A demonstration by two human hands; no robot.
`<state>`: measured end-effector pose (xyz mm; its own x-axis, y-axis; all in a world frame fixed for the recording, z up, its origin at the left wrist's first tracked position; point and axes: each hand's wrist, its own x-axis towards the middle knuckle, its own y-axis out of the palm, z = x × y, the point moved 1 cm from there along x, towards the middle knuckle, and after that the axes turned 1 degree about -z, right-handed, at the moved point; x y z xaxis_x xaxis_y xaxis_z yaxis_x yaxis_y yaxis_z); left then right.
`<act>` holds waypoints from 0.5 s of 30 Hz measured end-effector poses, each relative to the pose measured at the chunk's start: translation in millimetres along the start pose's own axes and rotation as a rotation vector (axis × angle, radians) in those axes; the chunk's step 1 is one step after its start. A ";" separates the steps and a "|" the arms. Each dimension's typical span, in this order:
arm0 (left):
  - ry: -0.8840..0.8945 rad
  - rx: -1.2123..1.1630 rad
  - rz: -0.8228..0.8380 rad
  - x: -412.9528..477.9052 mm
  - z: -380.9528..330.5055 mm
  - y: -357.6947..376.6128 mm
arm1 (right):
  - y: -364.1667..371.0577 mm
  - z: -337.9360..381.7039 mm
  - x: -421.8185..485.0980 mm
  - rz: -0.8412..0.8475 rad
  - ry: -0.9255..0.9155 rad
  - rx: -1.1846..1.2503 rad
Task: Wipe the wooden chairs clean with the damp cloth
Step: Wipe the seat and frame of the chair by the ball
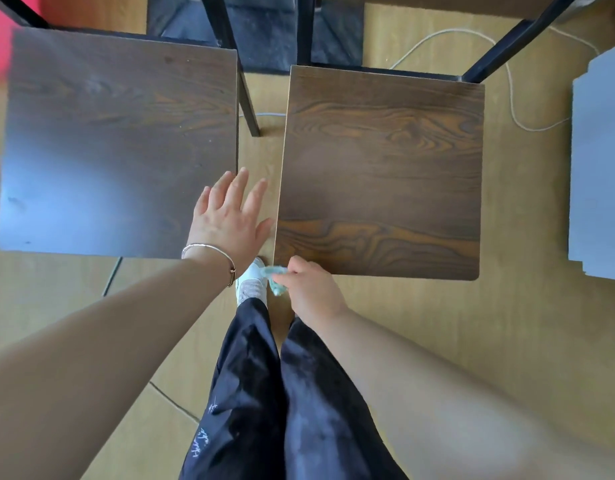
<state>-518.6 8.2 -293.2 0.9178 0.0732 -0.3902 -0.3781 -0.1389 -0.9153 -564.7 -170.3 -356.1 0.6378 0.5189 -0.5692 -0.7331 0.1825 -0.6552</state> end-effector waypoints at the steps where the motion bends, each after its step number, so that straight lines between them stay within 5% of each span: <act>1: -0.017 -0.004 0.001 -5.7 1.2 0.4 | 8.8 0.5 -9.1 0.091 0.010 -0.041; 3: -0.046 -0.017 -0.007 -17.6 3.1 -1.5 | 20.5 -2.2 -26.0 0.162 0.056 0.025; 15: -0.161 -0.010 -0.063 -52.3 59.3 -50.4 | -66.6 46.7 -29.0 -0.103 0.115 0.325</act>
<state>-554.7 70.0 -232.6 0.9079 0.2394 -0.3441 -0.3188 -0.1387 -0.9376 -545.3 -158.5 -272.8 0.7209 0.3897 -0.5731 -0.6887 0.4948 -0.5299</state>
